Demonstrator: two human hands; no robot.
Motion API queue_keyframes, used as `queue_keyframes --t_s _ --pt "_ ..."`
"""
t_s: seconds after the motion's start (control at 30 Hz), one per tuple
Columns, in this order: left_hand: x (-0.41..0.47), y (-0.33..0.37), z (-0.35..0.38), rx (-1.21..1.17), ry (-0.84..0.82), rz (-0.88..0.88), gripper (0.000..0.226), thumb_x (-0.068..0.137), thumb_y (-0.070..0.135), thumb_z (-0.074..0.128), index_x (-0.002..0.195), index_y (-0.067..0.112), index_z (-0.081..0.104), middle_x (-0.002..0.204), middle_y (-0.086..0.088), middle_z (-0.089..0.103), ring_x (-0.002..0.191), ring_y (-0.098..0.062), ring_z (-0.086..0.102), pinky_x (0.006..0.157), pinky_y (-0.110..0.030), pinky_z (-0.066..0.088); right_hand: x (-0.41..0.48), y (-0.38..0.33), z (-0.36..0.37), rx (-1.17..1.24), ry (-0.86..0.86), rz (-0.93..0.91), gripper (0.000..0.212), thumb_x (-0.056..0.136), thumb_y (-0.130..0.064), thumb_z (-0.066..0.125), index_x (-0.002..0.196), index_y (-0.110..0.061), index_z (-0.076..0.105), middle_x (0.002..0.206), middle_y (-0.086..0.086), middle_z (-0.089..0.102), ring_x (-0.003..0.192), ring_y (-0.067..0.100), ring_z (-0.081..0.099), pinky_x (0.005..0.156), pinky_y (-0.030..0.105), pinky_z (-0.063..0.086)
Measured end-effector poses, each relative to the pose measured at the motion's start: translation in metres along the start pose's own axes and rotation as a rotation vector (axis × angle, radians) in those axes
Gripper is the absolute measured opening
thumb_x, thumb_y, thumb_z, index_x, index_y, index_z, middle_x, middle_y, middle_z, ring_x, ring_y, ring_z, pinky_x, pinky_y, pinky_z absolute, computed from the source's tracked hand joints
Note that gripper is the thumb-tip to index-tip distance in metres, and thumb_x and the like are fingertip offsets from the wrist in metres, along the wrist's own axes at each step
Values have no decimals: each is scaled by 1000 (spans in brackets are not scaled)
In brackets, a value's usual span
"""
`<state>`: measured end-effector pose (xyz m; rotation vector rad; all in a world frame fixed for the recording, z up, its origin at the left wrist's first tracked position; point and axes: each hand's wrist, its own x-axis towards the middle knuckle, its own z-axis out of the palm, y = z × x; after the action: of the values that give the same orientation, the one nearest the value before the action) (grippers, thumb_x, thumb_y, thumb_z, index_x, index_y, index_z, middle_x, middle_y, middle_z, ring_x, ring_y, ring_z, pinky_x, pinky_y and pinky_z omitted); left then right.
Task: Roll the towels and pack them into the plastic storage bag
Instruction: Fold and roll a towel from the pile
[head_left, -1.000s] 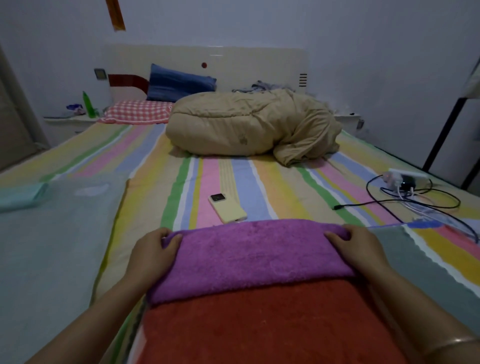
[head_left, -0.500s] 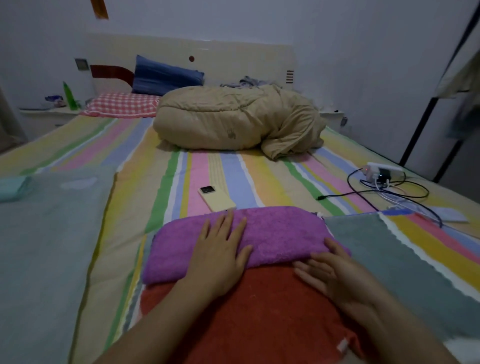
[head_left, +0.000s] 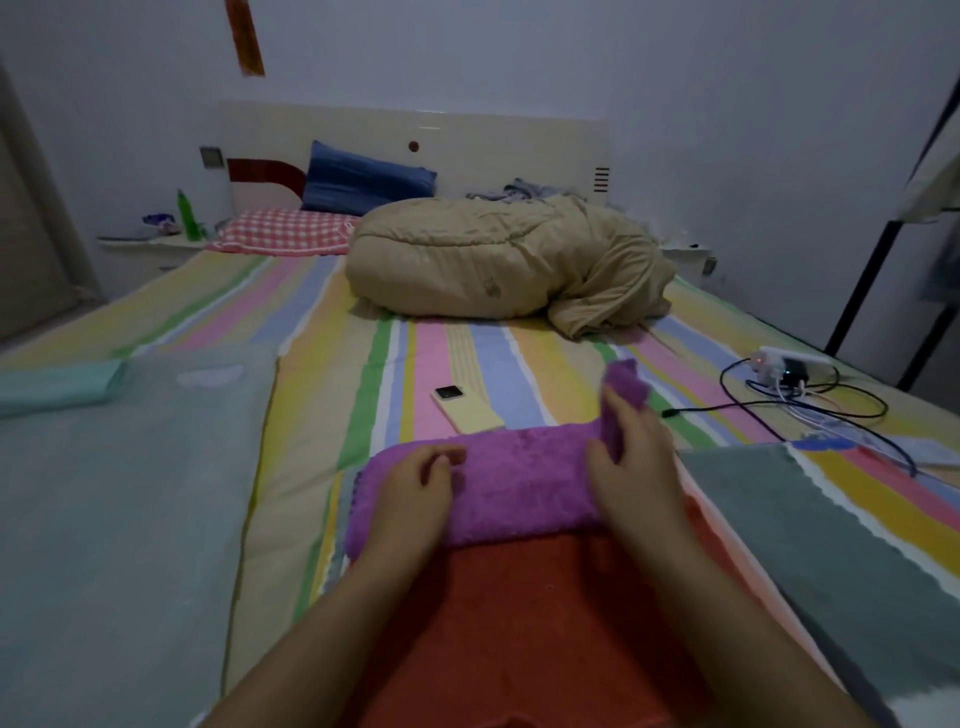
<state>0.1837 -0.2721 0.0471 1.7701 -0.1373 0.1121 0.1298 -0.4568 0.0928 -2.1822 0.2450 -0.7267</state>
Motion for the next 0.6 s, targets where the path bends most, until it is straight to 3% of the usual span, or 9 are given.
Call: queue_keyframes --t_s 0.1,0.17,0.23,0.3,0.33,0.4,0.47,0.53,0.6 --pt "5 6 -33 -386 -148 -442 28 99 10 34 90 8 61 84 -11 68 69 -20 65 52 -25 54 -22 -36 35 -167 -147 -320 56 78 -18 52 133 -7 54 130 20 55 121 36 51 106 44 39" --pt "5 5 -53 -533 -153 -581 35 101 17 29 95 1 60 76 -14 72 62 -21 70 49 -26 57 -42 -47 63 -256 -304 -471 60 78 -28 46 134 -7 52 131 21 55 120 38 52 106 49 38" --pt "7 -2 -66 -624 -101 -632 41 103 26 29 83 3 58 56 -11 67 44 -18 65 39 -23 52 -59 -54 79 -344 -585 -474 66 82 -36 38 145 -17 39 151 15 34 138 31 32 118 45 17" --pt "10 -8 -72 -566 -82 -627 41 102 34 33 78 9 55 48 -5 59 34 -13 55 34 -17 44 -69 -52 84 -370 -741 -487 60 85 -33 41 145 -31 36 160 3 12 147 21 9 120 38 -1" --pt "10 -7 -72 -496 -93 -606 38 101 37 37 80 12 56 51 -5 58 35 -13 53 36 -16 41 -70 -50 82 -311 -752 -503 58 83 -29 43 140 -36 43 160 0 12 147 18 7 120 35 -3" --pt "11 -7 -69 -309 -90 -506 28 97 34 50 86 11 62 68 -11 63 47 -16 55 44 -19 39 -70 -48 73 -104 -718 -489 56 74 -22 38 123 -36 62 154 -1 31 143 15 20 120 28 6" --pt "12 -4 -65 -158 -33 -373 10 90 15 64 94 6 66 75 -12 65 47 -9 59 42 -17 40 -64 -45 62 29 -615 -444 53 69 -24 32 104 -31 71 139 -4 50 133 12 37 114 22 20" --pt "15 -2 -63 -77 12 -271 22 83 0 70 104 1 64 76 -9 66 47 -5 60 42 -14 44 -54 -34 52 51 -454 -421 50 67 -25 32 97 -29 71 127 -7 57 122 7 46 107 15 26" --pt "20 -4 -66 -55 25 -227 31 81 -4 70 110 2 61 80 -9 69 59 -11 63 51 -18 52 -41 -23 44 -2 -304 -372 42 71 -19 40 100 -27 69 120 -7 59 115 9 51 102 13 29"
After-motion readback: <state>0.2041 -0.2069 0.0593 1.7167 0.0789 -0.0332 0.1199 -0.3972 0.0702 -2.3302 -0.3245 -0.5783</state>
